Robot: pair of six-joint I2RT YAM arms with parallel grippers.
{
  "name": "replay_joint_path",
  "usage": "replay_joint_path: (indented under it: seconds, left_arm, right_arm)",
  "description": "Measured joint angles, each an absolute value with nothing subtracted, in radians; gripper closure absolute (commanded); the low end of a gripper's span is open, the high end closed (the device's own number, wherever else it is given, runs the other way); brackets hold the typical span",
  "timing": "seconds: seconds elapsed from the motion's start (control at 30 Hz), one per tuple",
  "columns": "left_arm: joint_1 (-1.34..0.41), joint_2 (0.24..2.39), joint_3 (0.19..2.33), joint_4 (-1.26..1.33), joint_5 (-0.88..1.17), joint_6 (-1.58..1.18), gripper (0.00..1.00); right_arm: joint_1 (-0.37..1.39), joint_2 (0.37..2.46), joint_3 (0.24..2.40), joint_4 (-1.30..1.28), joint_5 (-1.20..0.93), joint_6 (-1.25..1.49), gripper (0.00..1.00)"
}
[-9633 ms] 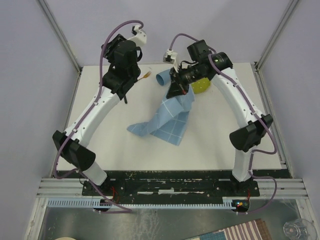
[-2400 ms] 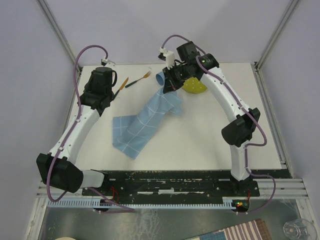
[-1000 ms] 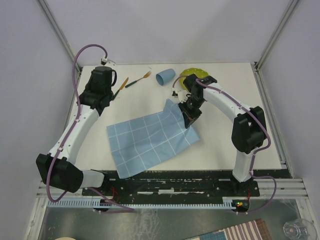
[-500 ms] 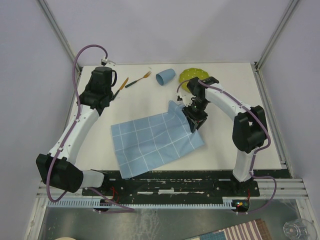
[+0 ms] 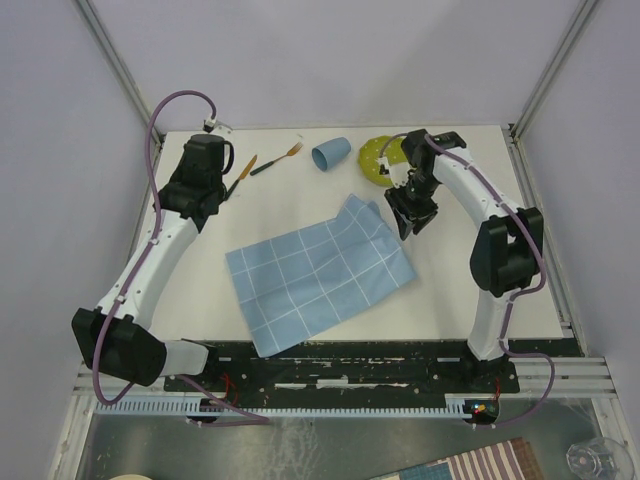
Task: Set the dinner table for one person
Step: Flatten out the napkin at the center of the board.
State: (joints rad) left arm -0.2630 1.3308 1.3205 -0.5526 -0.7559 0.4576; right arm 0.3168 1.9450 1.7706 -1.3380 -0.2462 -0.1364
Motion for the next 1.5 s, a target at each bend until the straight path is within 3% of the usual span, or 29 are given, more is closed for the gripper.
replay_joint_path:
  seconds: [0.13,0.43,1.07,1.13,1.17,1.27,1.5]
  left_arm:
    - [-0.263,1.323,1.316,-0.553,-0.756,0.458,0.7]
    - [-0.263,1.321,1.309,-0.568,-0.751,0.459,0.71]
    - [-0.263,1.299,1.309,-0.624,-0.73,0.46,0.72]
    - [-0.263,1.3,1.309,-0.633,-0.73,0.461,0.74]
    - [-0.263,1.3,1.309,-0.635,-0.73,0.461,0.74]
    - [-0.264,1.3,1.309,-0.642,-0.731,0.474,0.75]
    - [-0.264,1.3,1.309,-0.641,-0.731,0.515,0.75]
  right_arm:
    - [0.29,1.954,1.826,-1.369,-0.245,-0.156,0.46]
    - [0.306,2.217,2.252,-1.412,-0.39,-0.169,0.46]
    - [0.331,2.394,2.334,-1.391,-0.482,-0.162,0.44]
    - [0.332,2.411,2.355,-1.391,-0.498,-0.162,0.49]
    - [0.335,2.426,2.368,-1.39,-0.509,-0.16,0.57]
    - [0.349,2.473,2.379,-1.38,-0.534,-0.153,0.96]
    - [0.373,2.488,2.304,-1.336,-0.555,-0.147,0.98]
